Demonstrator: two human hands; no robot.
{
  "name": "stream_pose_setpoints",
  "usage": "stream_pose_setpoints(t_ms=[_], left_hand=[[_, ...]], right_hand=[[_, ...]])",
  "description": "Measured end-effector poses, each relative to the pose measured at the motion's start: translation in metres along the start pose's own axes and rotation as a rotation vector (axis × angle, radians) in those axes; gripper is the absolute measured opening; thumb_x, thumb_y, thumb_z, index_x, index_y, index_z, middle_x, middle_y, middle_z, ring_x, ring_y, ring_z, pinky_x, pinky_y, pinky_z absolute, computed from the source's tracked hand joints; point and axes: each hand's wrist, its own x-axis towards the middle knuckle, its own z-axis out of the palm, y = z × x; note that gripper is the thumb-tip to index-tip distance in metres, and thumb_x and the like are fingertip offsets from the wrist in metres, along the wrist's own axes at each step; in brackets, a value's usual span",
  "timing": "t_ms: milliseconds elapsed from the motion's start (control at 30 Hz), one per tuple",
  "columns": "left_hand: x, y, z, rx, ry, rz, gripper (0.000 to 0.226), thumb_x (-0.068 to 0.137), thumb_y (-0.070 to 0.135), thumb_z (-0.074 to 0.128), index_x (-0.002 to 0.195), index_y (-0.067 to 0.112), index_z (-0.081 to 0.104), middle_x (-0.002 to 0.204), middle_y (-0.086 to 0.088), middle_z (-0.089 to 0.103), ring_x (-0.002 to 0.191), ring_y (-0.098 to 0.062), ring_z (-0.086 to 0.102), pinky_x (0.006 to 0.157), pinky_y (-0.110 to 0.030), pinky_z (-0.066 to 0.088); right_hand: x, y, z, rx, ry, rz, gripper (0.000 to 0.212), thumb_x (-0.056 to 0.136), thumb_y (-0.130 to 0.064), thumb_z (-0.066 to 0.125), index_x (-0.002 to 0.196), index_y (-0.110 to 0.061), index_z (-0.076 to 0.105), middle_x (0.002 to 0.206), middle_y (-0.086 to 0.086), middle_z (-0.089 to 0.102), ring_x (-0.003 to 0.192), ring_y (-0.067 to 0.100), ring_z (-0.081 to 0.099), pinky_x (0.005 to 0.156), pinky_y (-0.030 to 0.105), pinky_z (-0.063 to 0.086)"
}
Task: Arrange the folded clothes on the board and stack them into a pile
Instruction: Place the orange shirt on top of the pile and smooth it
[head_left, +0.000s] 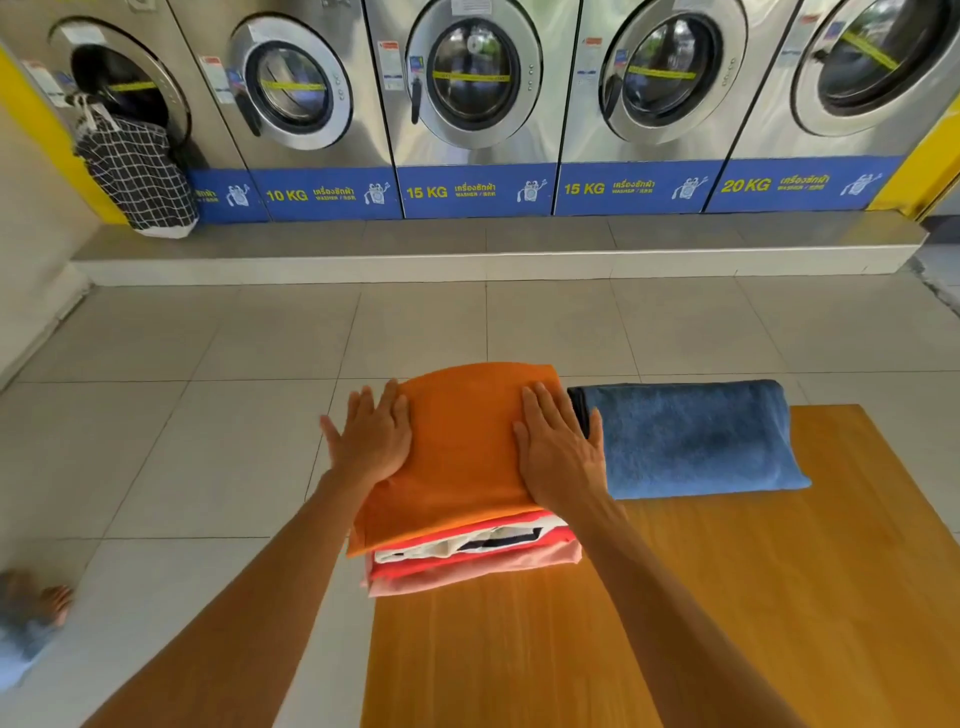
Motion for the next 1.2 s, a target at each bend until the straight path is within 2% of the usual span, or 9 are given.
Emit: stream_pose_setpoints(t_ms=[100,200,367,567,767,900,1033,1133,1200], left_hand=[[0.007,-0.027,-0.011,-0.074,0.103,-0.083,0.055,0.105,0.042,0.018,0.114,0.009,0.06,0.123,-0.019,0.064,0.119,-0.038,0.058,0.106,-0.057,0.035],[0.009,-0.026,-0.019,-0.375,0.235,-0.078,0.05,0.105,0.039,0.028,0.074,0.011,0.055,0.067,-0.009,0.057,0.069,-0.028,0.059,0.06,-0.029,0.045],[0.01,-0.013,-0.023,-0.562,0.109,-0.044,0.046,0.094,0.055,0.051,0.108,0.016,0.071,0.1,-0.004,0.07,0.09,-0.024,0.065,0.081,-0.037,0.054],[0.027,-0.015,-0.025,-0.993,0.001,-0.445,0.048,0.089,0.041,0.068,0.127,0.012,0.06,0.128,-0.013,0.064,0.111,-0.035,0.061,0.098,-0.051,0.049],[0.019,-0.02,-0.016,-1.172,0.089,-0.55,0.023,0.096,0.028,0.056,0.107,0.009,0.064,0.105,-0.009,0.066,0.085,-0.025,0.061,0.078,-0.041,0.051],[-0.031,-0.049,-0.01,-0.82,0.256,-0.355,0.037,0.099,0.044,0.047,0.108,0.013,0.065,0.105,-0.01,0.072,0.091,-0.028,0.069,0.084,-0.045,0.058],[-0.099,-0.065,0.007,-0.791,-0.005,-0.311,0.06,0.08,0.076,0.049,0.108,0.023,0.058,0.099,0.003,0.068,0.084,-0.022,0.071,0.065,-0.034,0.061],[-0.13,-0.074,0.018,-1.085,-0.263,-0.259,0.057,0.076,0.063,0.064,0.104,0.013,0.062,0.09,-0.003,0.07,0.075,-0.017,0.071,0.063,-0.028,0.058],[-0.136,-0.082,0.016,-1.429,-0.243,-0.339,0.045,0.082,0.044,0.07,0.102,0.005,0.062,0.081,-0.01,0.066,0.068,-0.018,0.068,0.066,-0.031,0.056]], right_hand=[[0.011,-0.016,-0.005,-0.036,0.018,0.008,0.058,0.106,-0.024,0.026,0.16,-0.013,0.008,0.17,0.007,0.001,0.156,0.025,-0.011,0.123,0.057,-0.008],[0.018,-0.05,-0.002,0.065,0.14,-0.072,0.057,0.104,-0.033,0.029,0.158,-0.016,0.018,0.169,0.009,-0.003,0.155,0.028,-0.011,0.125,0.054,-0.002],[0.013,-0.078,0.023,0.013,0.087,-0.191,0.065,0.097,-0.068,0.015,0.155,-0.041,0.027,0.17,-0.001,0.007,0.157,0.026,-0.002,0.122,0.061,-0.004],[0.019,-0.072,0.025,0.005,0.075,-0.175,0.071,0.091,-0.076,0.012,0.153,-0.046,0.025,0.17,-0.002,0.01,0.157,0.027,0.001,0.121,0.062,-0.005],[0.019,-0.07,0.025,0.015,0.065,-0.153,0.07,0.091,-0.076,0.016,0.154,-0.047,0.023,0.17,-0.002,0.008,0.157,0.027,0.0,0.121,0.061,-0.008],[0.02,-0.071,0.027,0.006,0.073,-0.155,0.071,0.091,-0.076,0.016,0.154,-0.046,0.023,0.17,-0.002,0.009,0.157,0.028,0.001,0.121,0.062,-0.008],[0.022,-0.071,0.028,0.011,0.092,-0.15,0.07,0.091,-0.076,0.014,0.153,-0.047,0.027,0.169,-0.001,0.013,0.156,0.028,0.004,0.12,0.062,-0.005],[0.022,-0.07,0.029,-0.004,0.101,-0.151,0.07,0.09,-0.077,0.014,0.153,-0.047,0.027,0.169,-0.002,0.014,0.156,0.027,0.006,0.12,0.062,-0.003],[0.021,-0.069,0.029,-0.01,0.097,-0.155,0.071,0.09,-0.077,0.014,0.153,-0.046,0.027,0.169,-0.002,0.014,0.156,0.027,0.006,0.12,0.062,-0.002]])
